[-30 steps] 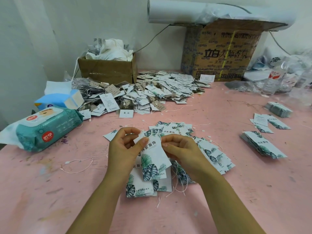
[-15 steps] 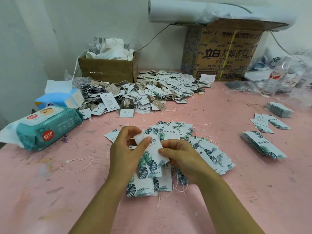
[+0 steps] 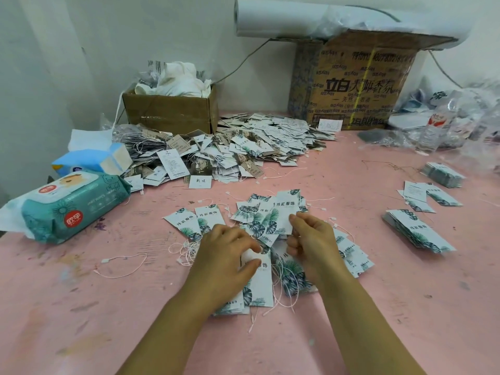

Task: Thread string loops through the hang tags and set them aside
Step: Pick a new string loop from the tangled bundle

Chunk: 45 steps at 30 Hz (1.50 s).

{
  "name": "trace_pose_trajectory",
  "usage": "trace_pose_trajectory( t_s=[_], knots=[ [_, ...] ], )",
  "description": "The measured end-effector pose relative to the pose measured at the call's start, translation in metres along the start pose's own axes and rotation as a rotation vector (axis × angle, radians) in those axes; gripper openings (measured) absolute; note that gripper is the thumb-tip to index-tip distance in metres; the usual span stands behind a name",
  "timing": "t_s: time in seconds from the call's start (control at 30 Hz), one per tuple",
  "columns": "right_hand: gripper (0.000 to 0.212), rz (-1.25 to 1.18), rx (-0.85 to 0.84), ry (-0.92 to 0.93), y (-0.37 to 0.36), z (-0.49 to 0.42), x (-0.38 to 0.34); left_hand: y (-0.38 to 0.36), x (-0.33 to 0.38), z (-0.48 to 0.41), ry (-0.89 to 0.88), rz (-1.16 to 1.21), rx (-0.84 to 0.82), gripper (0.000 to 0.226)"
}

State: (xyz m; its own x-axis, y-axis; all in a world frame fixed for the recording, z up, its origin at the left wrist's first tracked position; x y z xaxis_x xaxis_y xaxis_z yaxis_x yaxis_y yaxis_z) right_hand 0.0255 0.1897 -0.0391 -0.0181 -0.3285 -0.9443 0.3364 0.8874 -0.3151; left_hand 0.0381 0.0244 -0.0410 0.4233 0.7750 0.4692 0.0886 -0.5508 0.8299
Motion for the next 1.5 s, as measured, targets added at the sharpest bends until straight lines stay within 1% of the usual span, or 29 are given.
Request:
trace_pose_trajectory(
  t_s=[0.07,0.1,0.13,0.2,0.27,0.33,0.37,0.4,0.43,0.5,0.53,0.57,0.63,0.67,0.73,0.83,1.07,1.17,1.27,1.37,1.43,1.5],
  knots=[
    [0.003,-0.036,0.001,-0.03,-0.002,0.0,0.001,-0.004,0.005,0.002,-0.065,-0.059,-0.022,0.026],
    [0.007,-0.074,0.001,-0.038,-0.003,0.001,0.001,-0.005,0.008,0.002,-0.097,-0.069,-0.032,0.026],
    [0.013,-0.118,-0.002,-0.04,-0.004,0.001,0.0,-0.006,0.01,0.002,-0.127,-0.074,-0.041,0.026],
    [0.036,-0.19,-0.017,-0.042,-0.005,0.001,-0.001,-0.005,0.011,0.002,-0.167,-0.079,-0.048,0.026],
    [0.055,-0.181,-0.033,-0.051,-0.005,0.002,0.0,-0.004,0.01,0.002,-0.185,-0.084,-0.059,0.026],
    [0.062,-0.119,-0.057,-0.045,-0.005,0.002,0.002,-0.005,0.01,0.002,-0.201,-0.081,-0.079,0.028],
    [0.061,-0.075,-0.064,-0.03,-0.005,0.003,0.001,-0.006,0.01,0.002,-0.207,-0.08,-0.094,0.028],
    [0.056,0.007,-0.075,0.007,-0.005,0.004,0.0,-0.006,0.01,0.002,-0.21,-0.078,-0.107,0.029],
    [0.046,0.173,-0.092,0.082,-0.004,0.005,-0.002,-0.007,0.009,0.001,-0.209,-0.075,-0.118,0.03],
    [0.023,0.749,-0.156,0.327,-0.003,0.005,-0.01,-0.007,0.006,0.002,-0.195,-0.07,-0.133,0.031],
    [0.015,1.03,-0.209,0.423,-0.003,0.007,-0.012,-0.007,0.004,0.001,-0.182,-0.071,-0.141,0.031],
    [0.012,1.239,-0.266,0.464,-0.004,0.009,-0.013,-0.006,0.002,0.001,-0.169,-0.075,-0.144,0.03],
    [0.02,1.481,-0.361,0.42,-0.007,0.015,-0.012,-0.004,-0.002,0.0,-0.143,-0.071,-0.147,0.029],
    [0.024,1.55,-0.391,0.398,-0.008,0.017,-0.01,-0.003,-0.003,0.0,-0.129,-0.055,-0.151,0.028],
    [0.027,1.608,-0.43,0.37,-0.009,0.02,-0.008,-0.002,-0.005,-0.001,-0.112,-0.023,-0.161,0.027],
    [0.022,1.618,-0.412,0.372,-0.01,0.018,-0.008,-0.001,-0.004,-0.001,-0.1,0.004,-0.168,0.025],
    [0.008,1.498,-0.393,0.369,-0.01,0.017,-0.008,0.0,-0.003,-0.001,-0.07,0.045,-0.138,0.026],
    [0.01,1.307,-0.388,0.367,-0.011,0.017,-0.012,0.0,-0.002,-0.001,-0.059,0.082,-0.11,0.031],
    [0.021,1.035,-0.414,0.355,-0.015,0.019,-0.016,0.002,-0.001,-0.001,-0.028,0.144,-0.076,0.038],
    [0.017,0.77,-0.446,0.355,-0.02,0.022,-0.018,0.006,0.001,-0.001,0.029,0.308,-0.037,0.036],
    [0.015,0.677,-0.462,0.359,-0.022,0.024,-0.019,0.009,0.002,-0.001,0.046,0.398,0.001,0.036],
    [0.018,0.62,-0.477,0.367,-0.024,0.024,-0.019,0.012,0.004,-0.001,0.06,0.449,0.013,0.035]
  ],
)
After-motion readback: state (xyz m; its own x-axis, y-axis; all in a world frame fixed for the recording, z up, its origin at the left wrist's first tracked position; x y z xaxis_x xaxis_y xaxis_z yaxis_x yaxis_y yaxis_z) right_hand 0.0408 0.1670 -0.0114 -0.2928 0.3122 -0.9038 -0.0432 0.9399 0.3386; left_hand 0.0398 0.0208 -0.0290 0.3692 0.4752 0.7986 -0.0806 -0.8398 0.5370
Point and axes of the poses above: each hand's wrist, its own z-axis away from the middle knuckle, its own y-axis out of the back of the hand, x = y × z, the point moved 2 cm from there along -z, towards the middle knuckle, and after that the axes turned 7 degrees about y, right-handed, at the moved point
